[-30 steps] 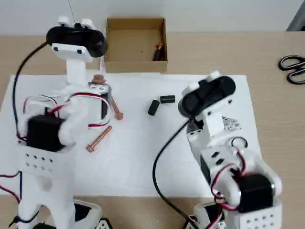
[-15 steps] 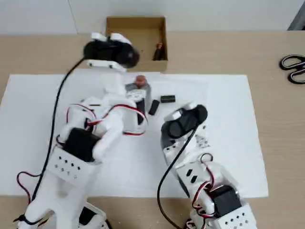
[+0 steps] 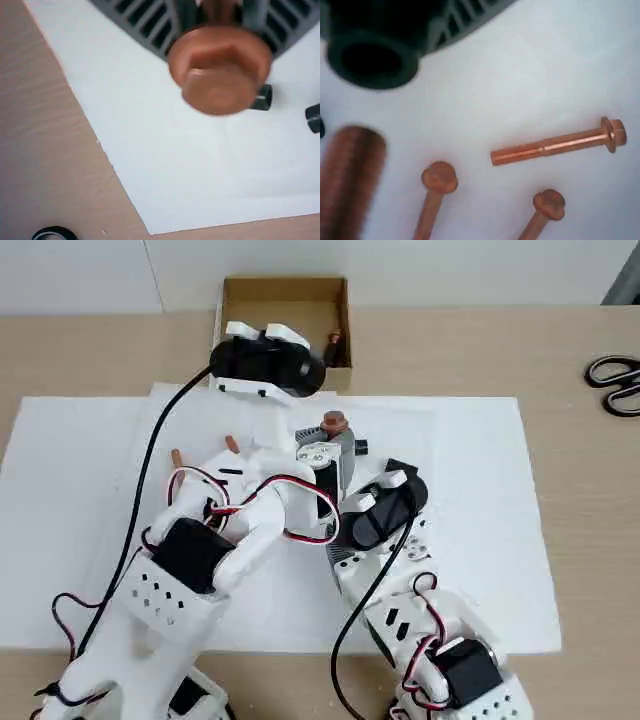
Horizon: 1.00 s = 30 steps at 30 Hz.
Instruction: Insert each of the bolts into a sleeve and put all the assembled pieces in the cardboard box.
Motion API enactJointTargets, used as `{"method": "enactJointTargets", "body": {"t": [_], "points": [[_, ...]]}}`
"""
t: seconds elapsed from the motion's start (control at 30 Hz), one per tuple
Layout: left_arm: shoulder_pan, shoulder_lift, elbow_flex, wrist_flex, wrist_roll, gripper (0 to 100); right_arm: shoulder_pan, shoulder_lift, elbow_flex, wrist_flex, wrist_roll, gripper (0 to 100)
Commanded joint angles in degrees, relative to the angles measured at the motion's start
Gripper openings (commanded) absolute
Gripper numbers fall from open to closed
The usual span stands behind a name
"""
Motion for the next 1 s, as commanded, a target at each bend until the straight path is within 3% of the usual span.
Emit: {"method": "enactJointTargets", "body": {"t": [0.0,0.23,0.57,0.97], "points": [[0.62,-2.90,-0.22,0.53,0.79,1,-0.48,-0.75,-0.26,-1.45,-0.44,0.3],[0.44,-5.54,3.91,0.35,3.78,1,-0.48,-0.75,-0.26,-1.45,-0.44,0.3],[0.44,-6.77,10.95,-6.77,3.96,1,-0.57,-0.75,-0.26,-1.45,-0.53,0.3],[0.44,-6.59,11.74,-7.21,3.96,1,-0.57,-0.75,-0.44,-1.45,-0.53,0.3]]}}
